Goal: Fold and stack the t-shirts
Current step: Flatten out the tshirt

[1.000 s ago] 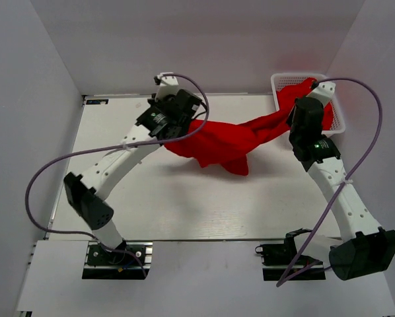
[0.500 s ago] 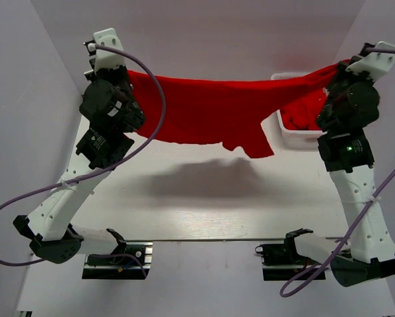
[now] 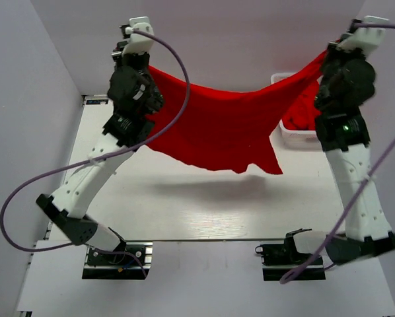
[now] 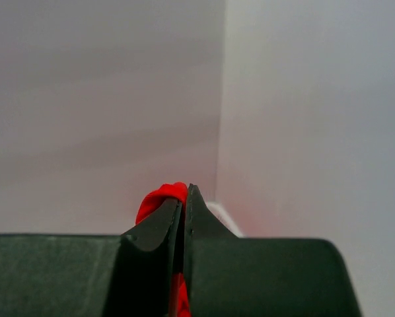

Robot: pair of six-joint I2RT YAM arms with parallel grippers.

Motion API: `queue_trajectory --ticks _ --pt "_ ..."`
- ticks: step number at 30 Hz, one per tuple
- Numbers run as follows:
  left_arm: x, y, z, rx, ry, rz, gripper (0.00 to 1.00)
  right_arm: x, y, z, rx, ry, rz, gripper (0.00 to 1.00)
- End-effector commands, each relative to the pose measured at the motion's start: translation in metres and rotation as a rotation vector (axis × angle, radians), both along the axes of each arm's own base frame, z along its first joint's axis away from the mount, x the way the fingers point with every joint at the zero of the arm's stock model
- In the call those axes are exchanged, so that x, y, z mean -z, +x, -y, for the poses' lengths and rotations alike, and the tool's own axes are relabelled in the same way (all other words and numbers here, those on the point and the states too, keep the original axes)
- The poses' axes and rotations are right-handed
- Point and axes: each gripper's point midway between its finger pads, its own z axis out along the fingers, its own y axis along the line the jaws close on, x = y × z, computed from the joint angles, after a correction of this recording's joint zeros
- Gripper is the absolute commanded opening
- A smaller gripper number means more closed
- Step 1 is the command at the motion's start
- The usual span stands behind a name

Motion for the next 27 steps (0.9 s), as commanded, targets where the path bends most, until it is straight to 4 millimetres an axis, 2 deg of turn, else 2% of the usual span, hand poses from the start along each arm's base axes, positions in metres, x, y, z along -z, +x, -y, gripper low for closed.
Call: queue_trajectory --ticks 1,3,4,5,6,7,8,9,10,11,12,13,15,16,17,18,19,20,21,22,23,24,25,26,27 --pt "0.033 0.051 0.013 -0.018 0.046 -0.058 0.0 0.049 0.061 -0.03 -0.1 -0.022 -0.145 0.0" --pt "0.047 0.078 0.013 -0.044 0.068 -0.1 0.0 0.056 0.078 -0.044 -0.163 -0.029 -0.175 0.0" --pt "0.051 0.1 0.007 -0.085 0.081 -0.124 0.0 0.072 0.106 -0.053 -0.175 -0.025 -0.214 0.0" --pt "0.05 0.109 0.002 -0.101 0.066 -0.121 0.0 0.055 0.11 -0.057 -0.197 -0.015 -0.188 0.0" --pt "0.044 0.117 -0.002 -0.105 0.064 -0.118 0.0 0.074 0.13 -0.065 -0.212 -0.022 -0.246 0.0" --pt "0.013 0.114 -0.02 -0.12 0.036 -0.061 0.0 0.066 0.141 -0.07 -0.224 -0.006 -0.241 0.0" --pt "0.012 0.122 -0.022 -0.132 0.029 -0.05 0.0 0.033 0.136 -0.07 -0.237 0.013 -0.167 0.0" --pt "-0.004 0.115 -0.03 -0.136 0.031 -0.01 0.0 0.038 0.148 -0.077 -0.265 0.01 -0.181 0.0" --pt "-0.015 0.113 -0.032 -0.108 0.033 0.027 0.0 0.026 0.148 -0.079 -0.274 0.016 -0.147 0.0" --pt "-0.027 0.106 -0.039 -0.091 0.038 0.053 0.0 0.004 0.137 -0.079 -0.293 0.018 -0.09 0.0" --pt "-0.046 0.087 -0.045 -0.071 0.012 0.101 0.0 0.0 0.134 -0.082 -0.308 0.019 -0.073 0.0" --pt "-0.045 0.085 -0.045 -0.053 0.026 0.096 0.0 -0.01 0.122 -0.081 -0.318 0.028 -0.029 0.0" --pt "-0.043 0.076 -0.045 -0.019 0.033 0.073 0.0 -0.016 0.112 -0.08 -0.335 0.027 -0.003 0.0" --pt "-0.035 0.069 -0.047 -0.005 0.041 0.044 0.0 0.005 0.118 -0.084 -0.343 0.025 -0.048 0.0" --pt "-0.024 0.067 -0.047 0.003 0.039 0.011 0.0 0.008 0.105 -0.079 -0.34 0.031 -0.051 0.0" --pt "-0.004 0.066 -0.047 0.007 0.013 -0.04 0.0 0.037 0.11 -0.08 -0.335 0.032 -0.116 0.0" --pt "0.04 0.071 -0.047 -0.015 0.027 -0.14 0.0 0.041 0.1 -0.075 -0.321 0.061 -0.115 0.0" --pt "0.044 0.051 -0.057 -0.023 -0.013 -0.131 0.0 0.04 0.09 -0.07 -0.315 0.07 -0.101 0.0" --pt "0.07 0.045 -0.058 -0.018 -0.03 -0.182 0.0 0.097 0.094 -0.072 -0.307 0.062 -0.221 0.0" --pt "0.126 0.05 -0.045 0.042 -0.092 -0.259 0.0 0.113 0.093 -0.071 -0.307 0.086 -0.247 0.0" --pt "0.151 0.046 -0.039 0.086 -0.133 -0.301 0.0 0.13 0.09 -0.072 -0.312 0.094 -0.283 0.0" --pt "0.204 0.031 -0.03 0.159 -0.163 -0.431 0.05 0.183 0.083 -0.075 -0.322 0.134 -0.384 0.0" --pt "0.233 0.024 -0.02 0.184 -0.318 -0.448 0.08 0.203 0.079 -0.079 -0.344 0.144 -0.428 0.0" --pt "0.259 0.014 -0.014 0.202 -0.38 -0.499 0.1 0.248 0.072 -0.08 -0.357 0.151 -0.539 0.0" --pt "0.311 -0.003 -0.006 0.235 -0.412 -0.627 0.12 0.281 0.059 -0.084 -0.366 0.197 -0.605 0.09"
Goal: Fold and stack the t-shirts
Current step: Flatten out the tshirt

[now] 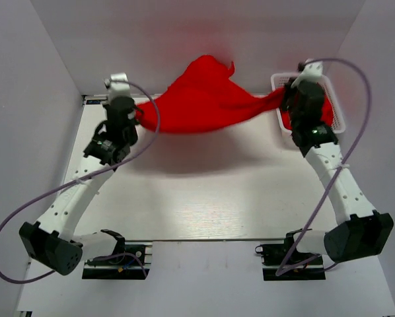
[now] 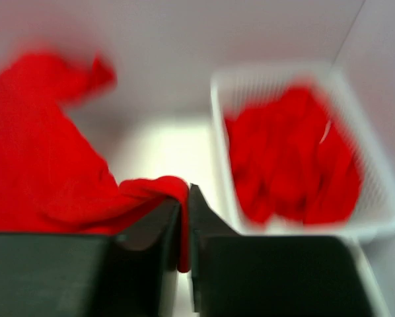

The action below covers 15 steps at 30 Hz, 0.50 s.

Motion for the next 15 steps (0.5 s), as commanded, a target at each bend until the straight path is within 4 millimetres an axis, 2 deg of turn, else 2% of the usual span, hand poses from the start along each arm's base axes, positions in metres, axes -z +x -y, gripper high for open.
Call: queue_trajectory --ticks 1,2,3,4,5,6,7,8,9,11,14,15 --pt "0.168 -0.034 0.047 0.105 -0.295 -0.407 0.26 0.154 -0.021 -0.01 -0.025 0.055 -0.367 0.17" --pt "0.189 -0.05 0.046 0.078 -0.332 -0.486 0.27 0.171 -0.029 -0.012 -0.032 0.064 -0.413 0.26" --pt "0.225 -0.084 0.047 0.069 -0.345 -0.646 0.28 0.204 -0.046 -0.009 -0.007 0.085 -0.51 0.4" --pt "0.238 -0.1 0.049 0.048 -0.404 -0.693 0.45 0.228 -0.056 -0.007 0.001 0.085 -0.572 0.53" --pt "0.251 -0.115 0.048 0.033 -0.429 -0.745 0.6 0.238 -0.062 -0.003 0.028 0.077 -0.61 0.7" --pt "0.275 -0.138 0.045 0.015 -0.442 -0.828 0.78 0.255 -0.077 0.0 0.046 0.071 -0.694 0.81" --pt "0.283 -0.152 0.041 0.0 -0.444 -0.869 0.93 0.26 -0.079 0.003 0.058 0.063 -0.721 0.9" --pt "0.285 -0.159 0.039 -0.017 -0.455 -0.876 1.0 0.262 -0.081 0.005 0.072 0.051 -0.738 0.9" --pt "0.28 -0.162 0.037 -0.01 -0.462 -0.86 1.0 0.265 -0.087 0.007 0.084 0.034 -0.777 0.9" --pt "0.271 -0.162 0.033 -0.008 -0.448 -0.839 1.0 0.258 -0.084 0.009 0.1 0.03 -0.769 0.9" --pt "0.236 -0.139 0.024 -0.026 -0.402 -0.714 1.0 0.244 -0.077 -0.004 0.033 0.07 -0.731 0.9" --pt "0.229 -0.132 0.021 -0.031 -0.4 -0.679 1.0 0.241 -0.078 -0.015 -0.037 0.081 -0.725 0.9"
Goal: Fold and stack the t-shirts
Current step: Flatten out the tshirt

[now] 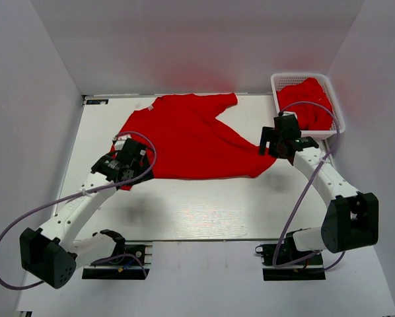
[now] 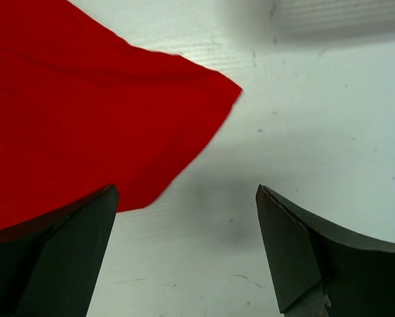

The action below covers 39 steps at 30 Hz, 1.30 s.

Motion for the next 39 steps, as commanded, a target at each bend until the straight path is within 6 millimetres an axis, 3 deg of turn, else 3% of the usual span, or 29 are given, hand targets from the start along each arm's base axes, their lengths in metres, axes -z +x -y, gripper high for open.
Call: queue_trajectory --ticks 1,5,7,8,9,10,11,17,18,19,24,28,30,33,36,38,39 --pt "-0.038 0.027 -0.007 -0.074 0.003 0.139 1.0 -0.038 0.016 -0.021 -0.057 0.105 0.128 0.9" --pt "-0.069 0.063 -0.003 -0.089 0.033 0.24 1.0 -0.041 0.021 -0.048 -0.169 0.195 0.149 0.9" --pt "-0.065 0.081 0.002 -0.072 0.063 0.235 1.0 -0.044 0.025 -0.063 -0.223 0.239 0.154 0.9" --pt "-0.073 0.097 0.002 -0.091 0.067 0.282 1.0 -0.034 0.024 -0.075 -0.262 0.277 0.117 0.9" --pt "-0.073 0.106 0.004 -0.096 0.072 0.29 1.0 -0.035 0.027 -0.082 -0.286 0.295 0.118 0.9" --pt "-0.06 0.118 0.005 -0.087 0.102 0.257 1.0 -0.025 0.026 -0.088 -0.295 0.309 0.084 0.9" --pt "-0.068 0.135 0.008 -0.095 0.091 0.291 1.0 -0.018 0.024 -0.099 -0.327 0.337 0.05 0.9" --pt "-0.051 0.203 0.019 -0.044 0.139 0.271 1.0 0.022 0.021 -0.108 -0.324 0.305 -0.065 0.9" --pt "-0.034 0.214 0.015 -0.045 0.144 0.244 1.0 0.031 0.019 -0.108 -0.321 0.296 -0.095 0.9" --pt "-0.033 0.226 0.019 -0.039 0.114 0.258 1.0 0.039 0.019 -0.108 -0.312 0.293 -0.114 0.9" --pt "0.015 0.251 0.016 -0.022 0.124 0.182 1.0 0.065 0.017 -0.102 -0.233 0.268 -0.191 0.9" --pt "0.057 0.249 0.023 0.01 0.085 0.11 1.0 0.085 0.016 -0.098 -0.187 0.247 -0.237 0.9" --pt "0.08 0.236 0.018 0.016 0.082 0.048 1.0 0.095 0.017 -0.097 -0.172 0.249 -0.266 0.9" --pt "0.098 0.221 0.017 -0.004 0.07 0.008 1.0 0.097 0.022 -0.09 -0.139 0.21 -0.265 0.9" --pt "0.128 0.175 0.014 0.008 0.073 -0.116 1.0 0.103 0.025 -0.084 -0.111 0.181 -0.269 0.9" --pt "0.134 0.148 0.022 0.014 0.056 -0.179 0.98 0.104 0.03 -0.081 -0.099 0.156 -0.272 0.9" --pt "0.146 0.115 0.021 0.02 0.031 -0.281 0.96 0.104 0.032 -0.077 -0.087 0.137 -0.273 0.9"
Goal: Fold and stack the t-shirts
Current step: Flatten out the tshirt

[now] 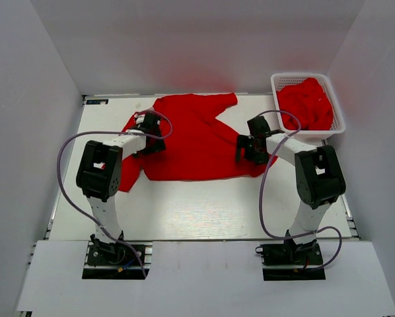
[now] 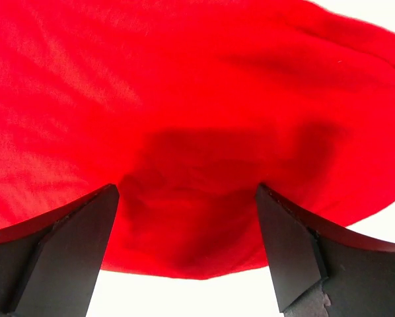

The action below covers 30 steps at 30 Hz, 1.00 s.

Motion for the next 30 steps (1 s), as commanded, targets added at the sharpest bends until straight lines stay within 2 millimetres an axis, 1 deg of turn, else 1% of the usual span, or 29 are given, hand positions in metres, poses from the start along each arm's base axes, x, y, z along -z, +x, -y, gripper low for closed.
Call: queue_trajectory --ticks 1,2,3,5,6,7,8,9,10,11,12,13,14,16,17,18,19,20,21,22,24,25,27,28,29,30 --pt "0.041 -0.101 0.006 0.01 -0.059 -0.312 0.94 0.001 0.009 0.016 0.054 -0.088 -0.006 0.9" --pt "0.034 -0.115 0.011 0.014 -0.09 -0.316 0.93 -0.001 0.012 0.017 0.058 -0.093 0.0 0.9" --pt "0.044 -0.151 0.011 0.015 -0.128 -0.397 0.9 -0.002 0.016 0.017 0.061 -0.098 0.006 0.9" --pt "0.043 -0.181 0.018 0.025 -0.192 -0.432 0.88 -0.004 0.021 0.017 0.067 -0.103 0.015 0.9" --pt "0.038 -0.209 0.032 0.066 -0.274 -0.465 0.88 -0.006 0.026 0.015 0.066 -0.102 0.021 0.9" --pt "0.034 -0.223 0.039 0.077 -0.316 -0.477 0.88 -0.005 0.026 0.015 0.064 -0.105 0.015 0.9" --pt "0.037 -0.247 0.042 0.098 -0.352 -0.52 0.88 -0.004 0.027 0.018 0.073 -0.118 0.014 0.9" --pt "0.029 -0.259 0.065 0.169 -0.463 -0.532 0.95 -0.006 0.033 0.017 0.076 -0.117 0.024 0.9" --pt "0.015 -0.265 0.076 0.193 -0.525 -0.502 1.0 -0.004 0.033 0.018 0.078 -0.129 0.016 0.9" --pt "0.008 -0.279 0.087 0.236 -0.592 -0.53 1.0 -0.002 0.028 0.023 0.083 -0.154 -0.006 0.9" --pt "0.001 -0.29 0.092 0.258 -0.601 -0.548 1.0 -0.004 0.035 0.023 0.087 -0.159 0.013 0.9" --pt "-0.007 -0.292 0.094 0.275 -0.6 -0.545 1.0 -0.004 0.035 0.023 0.086 -0.163 0.011 0.9" --pt "-0.028 -0.284 0.102 0.313 -0.618 -0.492 1.0 -0.005 0.036 0.024 0.085 -0.169 0.016 0.9" --pt "-0.05 -0.286 0.109 0.375 -0.611 -0.48 1.0 -0.008 0.037 0.026 0.087 -0.175 0.029 0.9" --pt "-0.07 -0.274 0.12 0.445 -0.626 -0.433 1.0 -0.01 0.039 0.027 0.077 -0.176 0.037 0.9" --pt "-0.082 -0.267 0.122 0.48 -0.608 -0.391 1.0 -0.014 0.041 0.024 0.071 -0.171 0.05 0.9" --pt "-0.089 -0.26 0.122 0.501 -0.579 -0.371 1.0 -0.02 0.045 0.024 0.073 -0.165 0.072 0.9" --pt "-0.108 -0.233 0.122 0.54 -0.514 -0.267 1.0 -0.025 0.045 0.022 0.06 -0.16 0.086 0.9" --pt "-0.114 -0.218 0.12 0.538 -0.468 -0.22 1.0 -0.029 0.049 0.02 0.058 -0.147 0.104 0.9" --pt "-0.123 -0.189 0.115 0.505 -0.382 -0.147 1.0 -0.038 0.051 0.018 0.046 -0.138 0.129 0.9" --pt "-0.127 -0.16 0.106 0.454 -0.301 -0.104 1.0 -0.046 0.052 0.015 0.032 -0.127 0.15 0.9" --pt "-0.132 -0.13 0.103 0.408 -0.223 -0.047 1.0 -0.054 0.054 0.014 0.031 -0.119 0.173 0.9" --pt "-0.137 -0.097 0.095 0.352 -0.131 0.012 1.0 -0.06 0.054 0.013 0.032 -0.113 0.195 0.9" --pt "-0.159 -0.072 0.09 0.307 -0.089 0.076 1.0 -0.065 0.053 0.014 0.042 -0.107 0.205 0.9" --pt "-0.147 -0.058 0.095 0.308 -0.055 0.058 1.0 -0.066 0.052 0.013 0.04 -0.102 0.208 0.9" --pt "-0.157 -0.038 0.097 0.298 -0.051 0.108 1.0 -0.069 0.051 0.014 0.039 -0.103 0.213 0.9"
